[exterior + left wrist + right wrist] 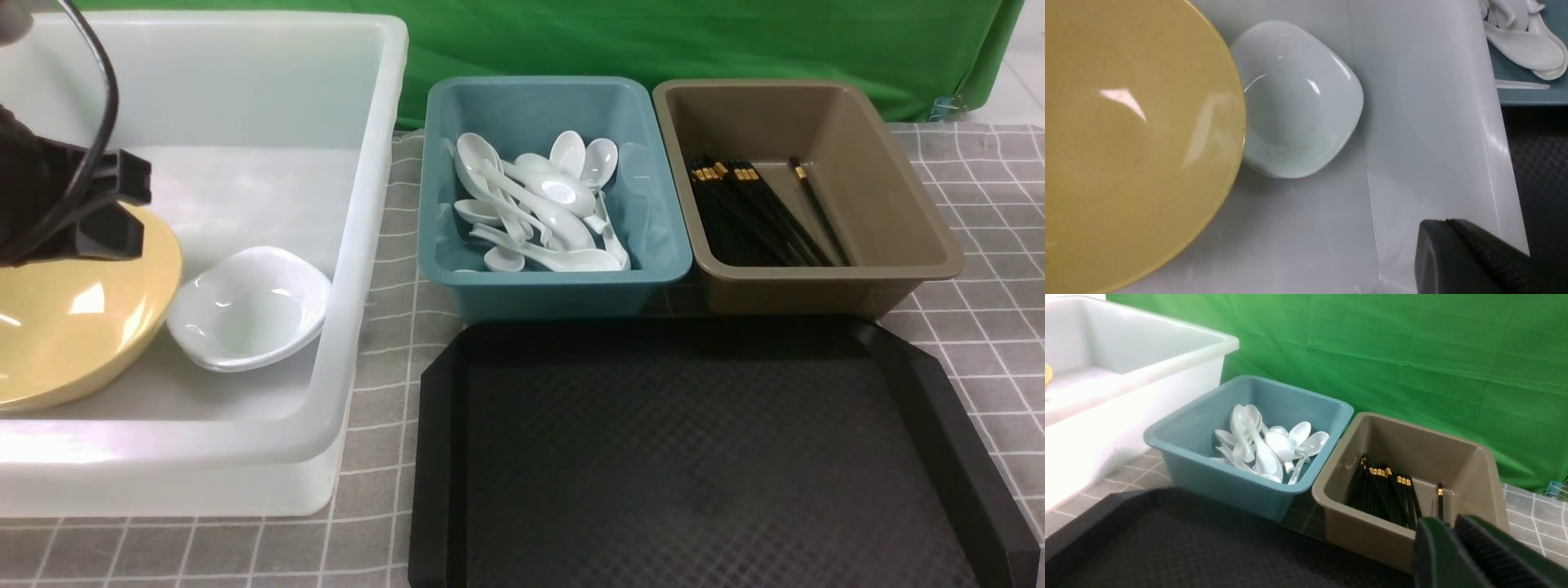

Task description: On grey table put chopsticks spoon bowls plates into blue grey white boxes.

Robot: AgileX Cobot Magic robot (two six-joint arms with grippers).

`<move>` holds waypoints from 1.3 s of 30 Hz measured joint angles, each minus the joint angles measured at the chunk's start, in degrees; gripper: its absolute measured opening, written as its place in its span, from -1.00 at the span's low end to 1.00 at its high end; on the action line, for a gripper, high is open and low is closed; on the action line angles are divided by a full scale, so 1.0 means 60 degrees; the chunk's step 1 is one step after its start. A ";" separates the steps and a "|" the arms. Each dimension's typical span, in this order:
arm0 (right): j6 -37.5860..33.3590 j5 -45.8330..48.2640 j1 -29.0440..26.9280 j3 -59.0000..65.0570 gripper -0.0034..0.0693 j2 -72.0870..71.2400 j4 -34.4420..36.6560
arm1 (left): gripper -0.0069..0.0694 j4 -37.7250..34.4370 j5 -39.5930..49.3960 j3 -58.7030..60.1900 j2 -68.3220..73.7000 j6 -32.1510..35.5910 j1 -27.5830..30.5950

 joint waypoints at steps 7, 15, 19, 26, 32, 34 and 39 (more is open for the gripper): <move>0.0000 -0.0180 -0.0506 0.0590 -0.72 -0.0855 0.0000 | -0.82 0.0026 -0.0038 0.0000 0.0000 0.0000 0.0000; 0.0000 -0.0152 -0.2430 0.2610 -0.66 -0.2467 0.0000 | -0.82 0.0043 0.0398 0.0000 0.0000 0.0023 0.0000; 0.0000 -0.0123 -0.2726 0.3416 -0.62 -0.2777 0.0000 | -0.82 0.0046 0.0571 0.0000 0.0000 0.0023 0.0000; 0.0000 0.0666 -0.2939 0.3663 -0.58 -0.3105 0.0000 | -0.82 0.0775 0.1555 0.0000 -0.0327 0.0552 0.0000; 0.0000 0.0719 -0.2939 0.3663 -0.55 -0.3105 0.0000 | -0.82 0.0617 0.1719 0.0848 -0.2565 0.0556 0.0000; 0.0000 0.0719 -0.2939 0.3663 -0.53 -0.3105 0.0000 | -0.82 0.0423 0.0962 0.1752 -0.3683 0.0607 0.0000; 0.0000 0.0719 -0.2939 0.3663 -0.49 -0.3105 0.0000 | -0.82 0.0268 -0.1811 0.4183 -0.6333 0.0741 0.0000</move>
